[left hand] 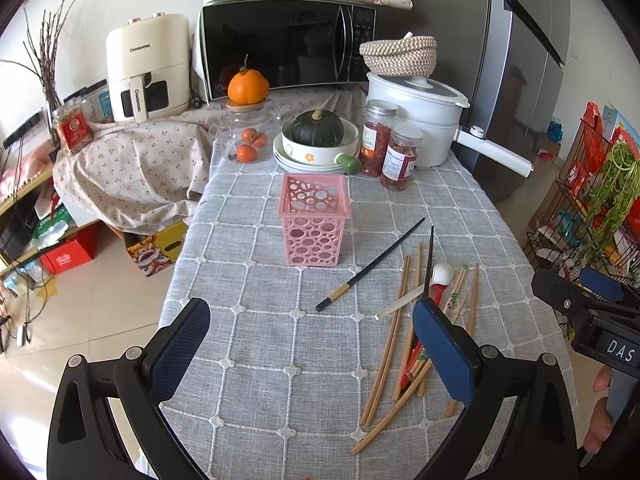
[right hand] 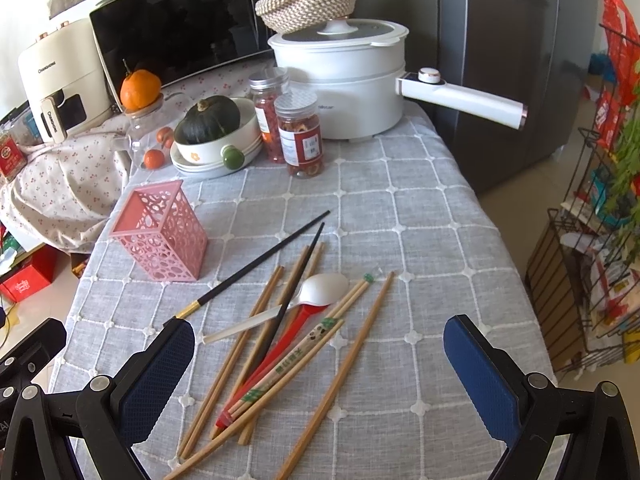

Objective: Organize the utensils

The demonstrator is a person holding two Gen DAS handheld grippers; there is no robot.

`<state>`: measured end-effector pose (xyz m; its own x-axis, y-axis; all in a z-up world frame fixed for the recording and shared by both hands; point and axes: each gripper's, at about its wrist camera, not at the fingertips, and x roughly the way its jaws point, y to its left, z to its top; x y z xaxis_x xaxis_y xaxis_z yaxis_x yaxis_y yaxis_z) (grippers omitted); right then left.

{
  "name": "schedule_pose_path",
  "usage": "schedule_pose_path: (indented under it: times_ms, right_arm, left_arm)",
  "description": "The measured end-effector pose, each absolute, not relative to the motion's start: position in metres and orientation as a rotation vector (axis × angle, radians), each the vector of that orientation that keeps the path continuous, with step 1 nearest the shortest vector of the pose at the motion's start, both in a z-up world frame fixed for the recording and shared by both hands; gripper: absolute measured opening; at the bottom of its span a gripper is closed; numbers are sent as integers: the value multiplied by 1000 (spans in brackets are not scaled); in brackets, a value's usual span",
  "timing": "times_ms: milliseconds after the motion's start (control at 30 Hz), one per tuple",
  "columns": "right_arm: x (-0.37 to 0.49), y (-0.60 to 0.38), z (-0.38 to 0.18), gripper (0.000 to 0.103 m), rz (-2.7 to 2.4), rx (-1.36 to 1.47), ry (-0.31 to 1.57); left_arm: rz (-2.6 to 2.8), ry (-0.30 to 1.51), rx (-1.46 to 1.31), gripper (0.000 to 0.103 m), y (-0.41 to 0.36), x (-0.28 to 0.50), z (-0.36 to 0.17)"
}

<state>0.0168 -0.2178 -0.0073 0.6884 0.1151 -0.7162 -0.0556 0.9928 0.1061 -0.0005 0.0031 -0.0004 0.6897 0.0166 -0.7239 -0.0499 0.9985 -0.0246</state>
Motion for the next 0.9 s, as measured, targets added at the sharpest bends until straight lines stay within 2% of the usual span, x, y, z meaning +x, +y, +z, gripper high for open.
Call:
schedule_pose_path:
  times_ms: [900]
  right_arm:
    - [17, -217, -6, 102, 96, 77, 805]
  left_arm:
    - [34, 811, -50, 102, 4, -3, -4]
